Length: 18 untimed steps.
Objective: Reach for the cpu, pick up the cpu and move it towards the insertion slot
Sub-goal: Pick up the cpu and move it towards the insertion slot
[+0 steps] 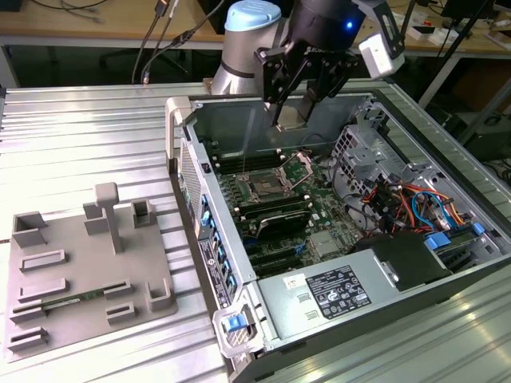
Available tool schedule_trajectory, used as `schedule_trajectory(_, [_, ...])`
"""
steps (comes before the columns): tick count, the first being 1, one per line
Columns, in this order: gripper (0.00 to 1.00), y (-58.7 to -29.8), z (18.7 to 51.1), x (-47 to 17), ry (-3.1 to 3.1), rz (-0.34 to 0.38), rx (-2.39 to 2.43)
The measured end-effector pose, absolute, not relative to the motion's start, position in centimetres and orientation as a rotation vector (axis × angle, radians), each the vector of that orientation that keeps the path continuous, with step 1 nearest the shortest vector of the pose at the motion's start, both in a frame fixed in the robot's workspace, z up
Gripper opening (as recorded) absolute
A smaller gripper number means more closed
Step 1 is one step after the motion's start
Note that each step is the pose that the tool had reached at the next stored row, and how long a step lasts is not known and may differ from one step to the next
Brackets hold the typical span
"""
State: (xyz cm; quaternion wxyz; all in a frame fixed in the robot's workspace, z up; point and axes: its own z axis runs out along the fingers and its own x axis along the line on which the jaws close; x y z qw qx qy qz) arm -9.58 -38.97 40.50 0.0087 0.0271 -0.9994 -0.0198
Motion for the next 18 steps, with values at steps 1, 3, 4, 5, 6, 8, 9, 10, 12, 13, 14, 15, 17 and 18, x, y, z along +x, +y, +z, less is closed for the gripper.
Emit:
schedule_trajectory(1, [0.55,-38.9,40.5,-9.5,-3.122,-0.062,0.085])
schedule_trajectory(3, [0.55,-38.8,40.5,-9.4,-3.122,-0.062,0.085])
schedule_trajectory(4, [0.55,-38.7,40.5,-9.3,-3.122,-0.062,0.085])
schedule_trajectory(5, [0.55,-38.7,40.5,-9.2,-3.122,-0.062,0.085])
schedule_trajectory(6, [0.55,-38.6,40.5,-9.2,-3.122,-0.062,0.085])
schedule_trajectory(8, [0.55,-38.5,40.5,-9.0,-3.122,-0.062,0.085])
schedule_trajectory(9, [0.55,-38.4,40.5,-9.0,-3.122,-0.062,0.085])
schedule_trajectory(10, [0.55,-38.3,40.5,-8.9,-3.122,-0.062,0.085])
schedule_trajectory(12, [0.55,-38.2,40.5,-8.8,-3.122,-0.062,0.085])
schedule_trajectory(13, [0.55,-38.0,40.5,-8.7,-3.122,-0.062,0.085])
schedule_trajectory(14, [0.55,-38.0,40.5,-8.6,-3.122,-0.062,0.084])
schedule_trajectory(15, [0.55,-37.9,40.5,-8.6,-3.122,-0.062,0.085])
schedule_trajectory(17, [0.55,-37.7,40.5,-8.5,-3.122,-0.062,0.085])
schedule_trajectory(18, [0.55,-37.5,40.5,-8.4,-3.122,-0.062,0.085])
